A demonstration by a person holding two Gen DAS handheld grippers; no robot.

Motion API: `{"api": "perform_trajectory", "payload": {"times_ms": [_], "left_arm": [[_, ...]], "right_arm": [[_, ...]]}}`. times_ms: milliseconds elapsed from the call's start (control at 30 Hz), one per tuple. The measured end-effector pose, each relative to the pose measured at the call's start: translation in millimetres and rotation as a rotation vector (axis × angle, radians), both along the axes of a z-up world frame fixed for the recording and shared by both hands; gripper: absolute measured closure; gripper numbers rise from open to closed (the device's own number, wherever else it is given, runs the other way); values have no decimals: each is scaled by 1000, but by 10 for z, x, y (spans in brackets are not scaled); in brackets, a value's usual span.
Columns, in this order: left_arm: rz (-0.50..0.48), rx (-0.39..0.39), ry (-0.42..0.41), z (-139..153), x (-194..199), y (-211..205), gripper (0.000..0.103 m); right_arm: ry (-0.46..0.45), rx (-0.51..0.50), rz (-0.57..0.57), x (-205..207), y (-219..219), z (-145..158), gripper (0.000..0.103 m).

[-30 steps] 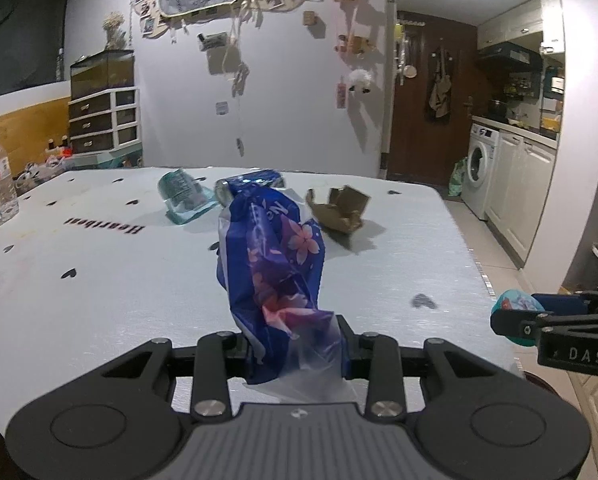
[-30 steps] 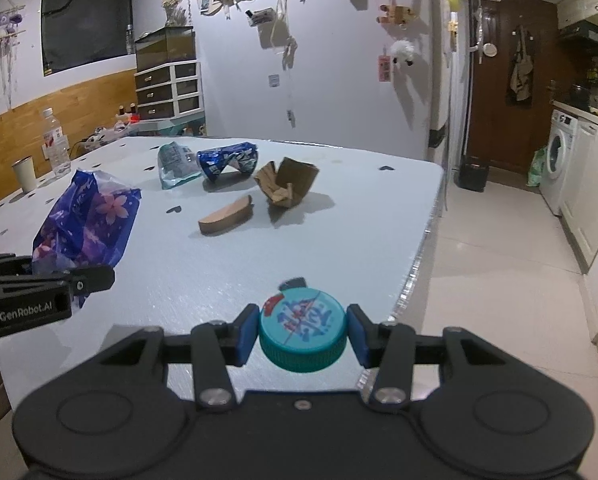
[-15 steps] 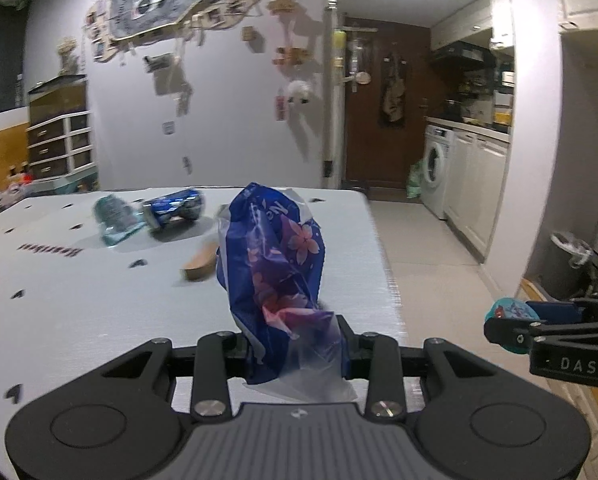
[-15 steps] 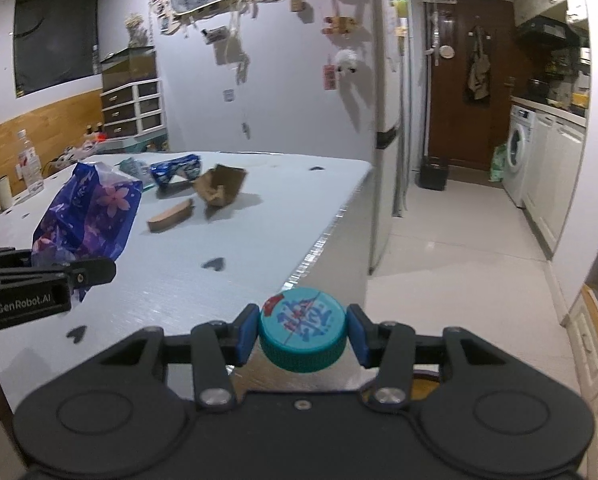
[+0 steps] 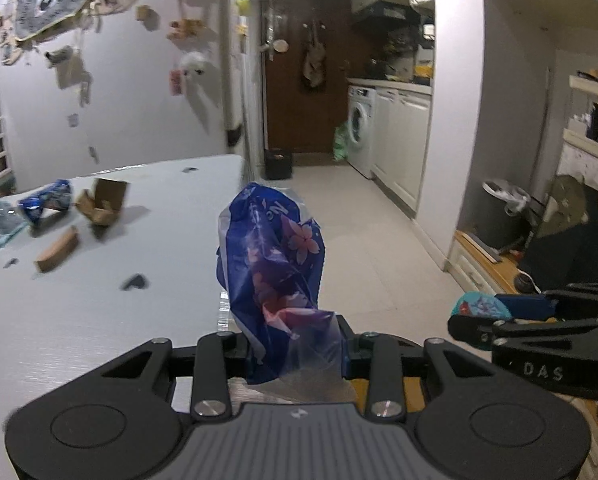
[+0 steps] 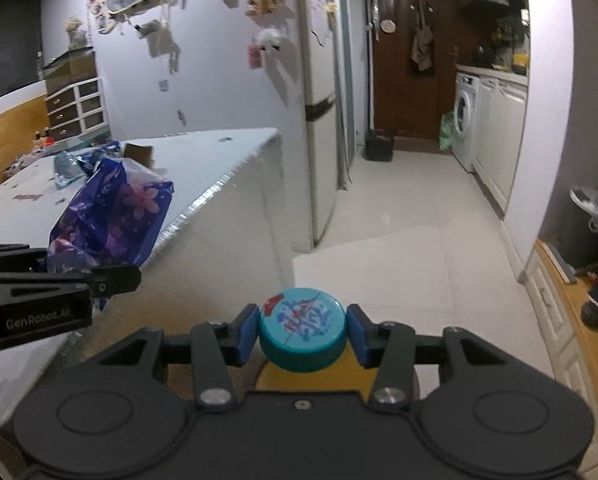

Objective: Collect trash
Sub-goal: 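Carry the snack bag and teal cap over the trash bin with both tools, then open the right tool over the bin while the left tool releases the snack bag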

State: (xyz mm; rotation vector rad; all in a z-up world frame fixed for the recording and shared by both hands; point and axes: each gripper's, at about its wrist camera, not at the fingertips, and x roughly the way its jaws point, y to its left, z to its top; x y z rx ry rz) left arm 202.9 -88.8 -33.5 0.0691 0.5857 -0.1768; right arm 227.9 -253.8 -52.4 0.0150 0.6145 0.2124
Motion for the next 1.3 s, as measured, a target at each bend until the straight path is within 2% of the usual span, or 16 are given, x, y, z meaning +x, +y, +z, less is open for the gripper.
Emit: {"api": "perform_trajectory", "payload": {"times_ms": [200, 333, 533, 933, 1133, 1300], "left_arm": [[-51, -6, 70, -242, 161, -336, 66], [-100, -5, 154, -498, 309, -572, 66], [-123, -9, 289, -973, 549, -816, 66], [-57, 14, 485, -1812, 1099, -896, 65], [-35, 7, 544, -2077, 1373, -905, 64], [-34, 8, 542, -2206, 1539, -899, 61]], "right_arm": [[58, 7, -23, 13, -269, -260, 55], [96, 12, -28, 55, -419, -434, 55], [188, 2, -52, 180, -599, -755, 55], [361, 12, -53, 672, -741, -1439, 55], [417, 23, -54, 1044, -711, -1643, 55], [441, 15, -45, 1333, -643, -1754, 55]]}}
